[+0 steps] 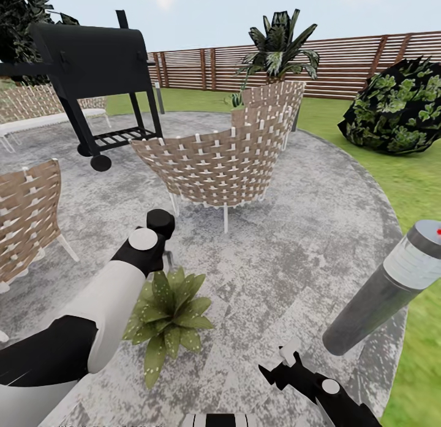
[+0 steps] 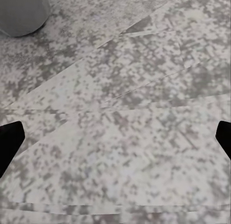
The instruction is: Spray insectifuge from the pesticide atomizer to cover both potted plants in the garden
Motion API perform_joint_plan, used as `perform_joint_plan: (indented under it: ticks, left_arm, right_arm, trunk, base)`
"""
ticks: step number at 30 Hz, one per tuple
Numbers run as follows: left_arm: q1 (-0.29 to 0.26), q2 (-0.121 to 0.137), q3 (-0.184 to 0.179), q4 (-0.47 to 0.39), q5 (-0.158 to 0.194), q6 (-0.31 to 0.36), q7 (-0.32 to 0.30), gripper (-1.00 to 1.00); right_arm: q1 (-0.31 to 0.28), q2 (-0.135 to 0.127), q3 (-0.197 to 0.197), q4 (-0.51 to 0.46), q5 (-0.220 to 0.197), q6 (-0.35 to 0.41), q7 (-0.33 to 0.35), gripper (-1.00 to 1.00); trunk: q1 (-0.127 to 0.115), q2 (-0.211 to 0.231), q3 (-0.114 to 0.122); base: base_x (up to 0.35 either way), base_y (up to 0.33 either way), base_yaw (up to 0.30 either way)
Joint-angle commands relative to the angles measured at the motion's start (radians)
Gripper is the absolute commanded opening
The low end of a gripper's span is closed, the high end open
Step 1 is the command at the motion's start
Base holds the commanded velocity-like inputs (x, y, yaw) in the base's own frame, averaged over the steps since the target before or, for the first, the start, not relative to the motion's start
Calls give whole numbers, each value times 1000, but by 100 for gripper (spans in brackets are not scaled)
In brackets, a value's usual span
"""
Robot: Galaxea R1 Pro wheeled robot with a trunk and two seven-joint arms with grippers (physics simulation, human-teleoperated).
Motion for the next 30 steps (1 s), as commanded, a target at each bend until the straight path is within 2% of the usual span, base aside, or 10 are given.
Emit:
perform_joint_plan:
  ticks: [1, 9, 14, 21, 30]
  left_arm:
    - [-1, -1, 0, 0, -5, 11, -7, -100]
    - [-2, -8, 4, 0, -6, 13, -7, -100]
    - [-2, -2, -1, 0, -6, 14, -7, -100]
    - [-2, -1, -2, 0, -6, 13, -7, -100]
    - [-1, -2, -1, 0, -7, 13, -7, -100]
  right_arm:
    - [0, -1, 1, 0, 7, -5, 0, 100]
    - [0, 0, 2, -1, 7, -4, 0, 100]
    - [0, 1, 4, -3, 7, -2, 0, 100]
    - [-1, -1, 0, -2, 7, -5, 1, 100]
    - [-1, -1, 1, -2, 7, -5, 0, 100]
  trunk:
    - [0, 0, -1]
    - [0, 0, -1]
    - [0, 0, -1]
    - [0, 0, -1]
    - [0, 0, -1]
  base:
    - [0, 0, 67]
    - [-3, -141, 12]
    - [-215, -199, 0]
    - [-53, -30, 1]
    - [-1, 0, 229]
